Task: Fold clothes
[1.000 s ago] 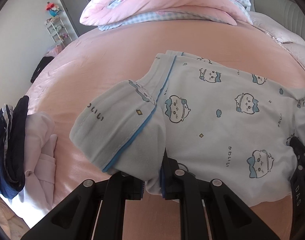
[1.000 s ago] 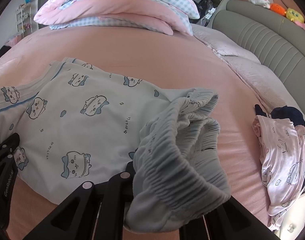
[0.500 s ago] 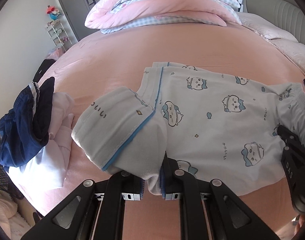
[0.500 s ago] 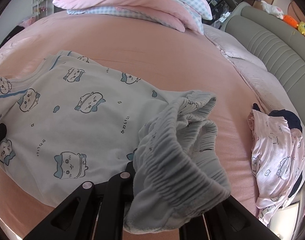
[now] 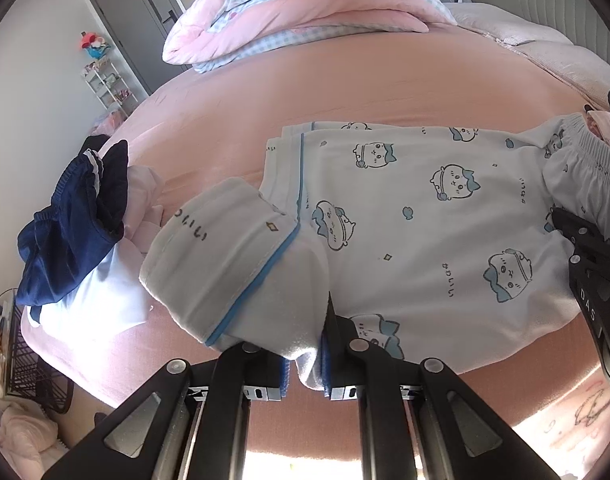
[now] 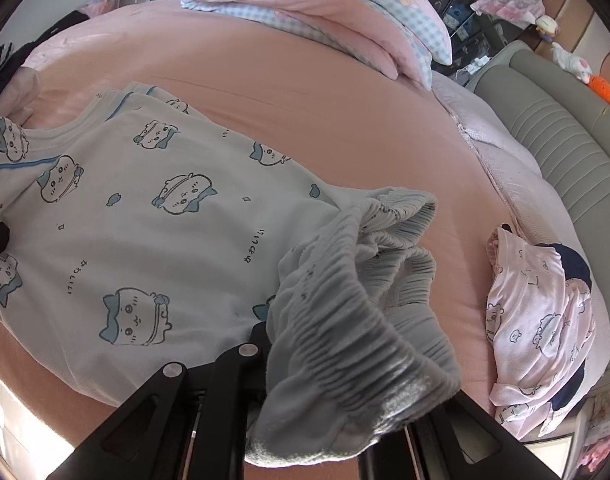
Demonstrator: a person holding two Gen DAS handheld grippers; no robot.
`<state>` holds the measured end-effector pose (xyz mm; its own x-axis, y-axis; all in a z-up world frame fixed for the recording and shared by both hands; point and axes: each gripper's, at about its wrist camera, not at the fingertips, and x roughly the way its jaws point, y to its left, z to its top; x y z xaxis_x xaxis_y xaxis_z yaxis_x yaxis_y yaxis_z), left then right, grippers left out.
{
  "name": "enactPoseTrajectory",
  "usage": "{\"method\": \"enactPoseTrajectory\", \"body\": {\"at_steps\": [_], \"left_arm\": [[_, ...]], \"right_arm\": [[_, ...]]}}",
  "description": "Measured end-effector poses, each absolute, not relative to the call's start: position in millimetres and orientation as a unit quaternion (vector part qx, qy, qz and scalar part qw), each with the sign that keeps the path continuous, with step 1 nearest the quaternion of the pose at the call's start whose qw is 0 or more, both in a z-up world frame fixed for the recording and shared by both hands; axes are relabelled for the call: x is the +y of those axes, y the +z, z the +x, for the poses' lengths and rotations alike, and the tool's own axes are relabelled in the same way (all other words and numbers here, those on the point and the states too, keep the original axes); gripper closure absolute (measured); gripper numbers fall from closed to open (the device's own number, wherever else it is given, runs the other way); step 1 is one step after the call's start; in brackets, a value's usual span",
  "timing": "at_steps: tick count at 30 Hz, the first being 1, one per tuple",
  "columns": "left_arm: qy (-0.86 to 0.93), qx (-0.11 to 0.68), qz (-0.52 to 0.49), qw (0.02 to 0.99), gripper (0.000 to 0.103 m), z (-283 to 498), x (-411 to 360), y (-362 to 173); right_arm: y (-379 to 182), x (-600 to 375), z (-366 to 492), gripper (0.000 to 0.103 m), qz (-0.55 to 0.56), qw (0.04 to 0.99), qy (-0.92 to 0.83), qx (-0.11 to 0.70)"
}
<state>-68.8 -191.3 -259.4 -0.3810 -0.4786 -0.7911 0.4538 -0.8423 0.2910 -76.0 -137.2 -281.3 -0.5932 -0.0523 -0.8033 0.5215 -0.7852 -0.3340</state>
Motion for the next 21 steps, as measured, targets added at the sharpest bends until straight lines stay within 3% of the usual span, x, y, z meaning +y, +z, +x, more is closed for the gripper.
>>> {"method": "enactPoseTrajectory", "body": {"at_steps": [21], "left_arm": [[-0.836,0.023,0.474,0.275,0.092,-44,-197,-255]], "right_arm": [[-279,-115,-63,0.098,0.444,0.172,-0.847,0.237]]}}
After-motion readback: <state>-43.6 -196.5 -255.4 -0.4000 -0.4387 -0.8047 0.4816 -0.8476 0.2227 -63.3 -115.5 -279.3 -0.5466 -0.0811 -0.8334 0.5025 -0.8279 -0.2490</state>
